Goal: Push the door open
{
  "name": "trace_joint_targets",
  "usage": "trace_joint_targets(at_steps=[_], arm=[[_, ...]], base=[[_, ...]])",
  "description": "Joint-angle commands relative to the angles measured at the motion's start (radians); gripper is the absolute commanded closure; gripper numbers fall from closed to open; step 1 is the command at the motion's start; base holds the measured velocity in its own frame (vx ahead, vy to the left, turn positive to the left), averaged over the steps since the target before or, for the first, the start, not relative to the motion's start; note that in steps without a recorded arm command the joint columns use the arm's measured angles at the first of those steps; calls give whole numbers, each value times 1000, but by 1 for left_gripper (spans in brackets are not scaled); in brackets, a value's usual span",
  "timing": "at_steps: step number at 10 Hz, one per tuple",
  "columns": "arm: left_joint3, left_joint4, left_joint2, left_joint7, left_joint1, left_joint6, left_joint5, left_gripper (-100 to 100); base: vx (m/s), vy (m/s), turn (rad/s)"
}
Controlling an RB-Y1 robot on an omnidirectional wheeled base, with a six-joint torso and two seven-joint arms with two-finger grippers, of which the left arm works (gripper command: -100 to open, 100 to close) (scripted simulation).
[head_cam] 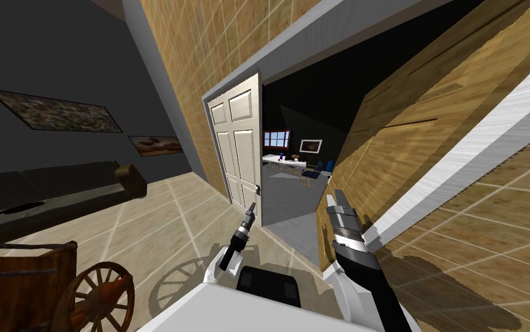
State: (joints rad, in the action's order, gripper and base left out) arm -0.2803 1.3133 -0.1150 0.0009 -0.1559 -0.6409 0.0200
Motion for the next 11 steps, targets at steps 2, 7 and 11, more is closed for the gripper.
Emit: trace_joint_targets(at_steps=[2, 7, 11], arm=[[-16, -72, -2, 9, 24, -16, 10, -100], [-38, -174, -2, 18, 58, -40, 23, -100], [-60, -278, -1, 28, 92, -65, 37, -100]], base=[[126, 121, -70], [94, 107, -52], [117, 119, -69]])
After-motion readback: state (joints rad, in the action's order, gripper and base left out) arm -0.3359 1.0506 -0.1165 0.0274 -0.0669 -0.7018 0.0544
